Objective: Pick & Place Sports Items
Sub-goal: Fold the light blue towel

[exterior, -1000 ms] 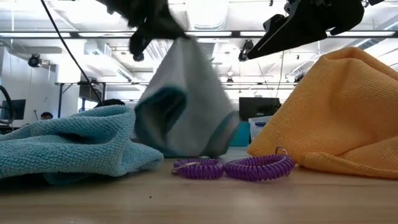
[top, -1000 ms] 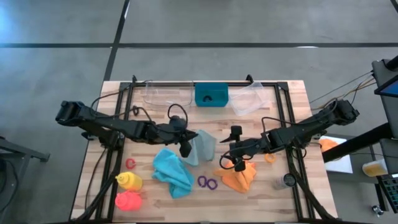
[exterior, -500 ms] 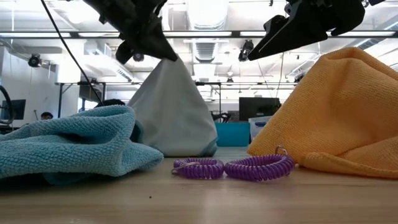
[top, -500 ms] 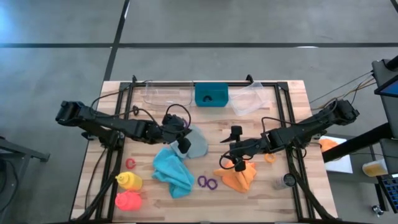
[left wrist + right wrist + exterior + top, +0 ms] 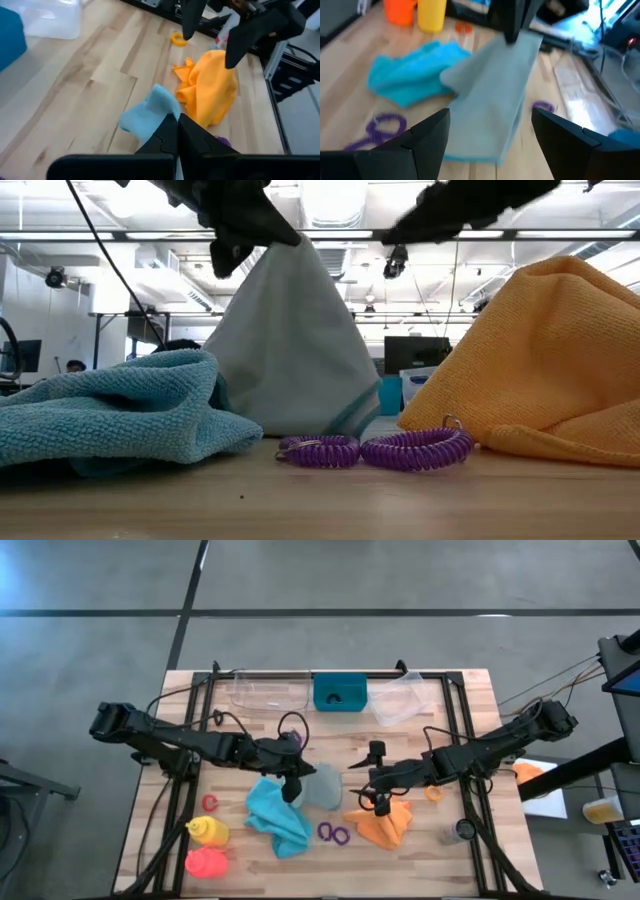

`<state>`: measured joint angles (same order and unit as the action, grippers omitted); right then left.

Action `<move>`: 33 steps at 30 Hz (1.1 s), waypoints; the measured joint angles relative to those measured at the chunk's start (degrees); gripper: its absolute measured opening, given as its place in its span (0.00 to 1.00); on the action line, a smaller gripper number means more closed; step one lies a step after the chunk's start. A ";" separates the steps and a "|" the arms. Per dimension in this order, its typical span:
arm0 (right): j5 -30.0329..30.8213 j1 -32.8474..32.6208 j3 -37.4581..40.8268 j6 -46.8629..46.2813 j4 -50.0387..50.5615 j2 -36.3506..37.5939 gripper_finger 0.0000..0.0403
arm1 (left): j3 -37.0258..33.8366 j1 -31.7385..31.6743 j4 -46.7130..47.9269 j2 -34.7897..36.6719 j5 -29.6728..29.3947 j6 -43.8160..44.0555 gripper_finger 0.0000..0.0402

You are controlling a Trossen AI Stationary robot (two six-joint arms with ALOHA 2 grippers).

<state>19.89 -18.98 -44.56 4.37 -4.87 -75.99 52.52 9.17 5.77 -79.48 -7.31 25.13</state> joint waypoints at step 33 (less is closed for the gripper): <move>-11.42 7.41 -15.26 4.00 1.62 -17.73 0.70 | -0.06 -0.52 -4.69 -5.53 12.41 -4.38 0.00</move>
<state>8.47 -11.58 -59.82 8.37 -3.25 -93.71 52.47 8.64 1.08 -85.01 5.11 20.75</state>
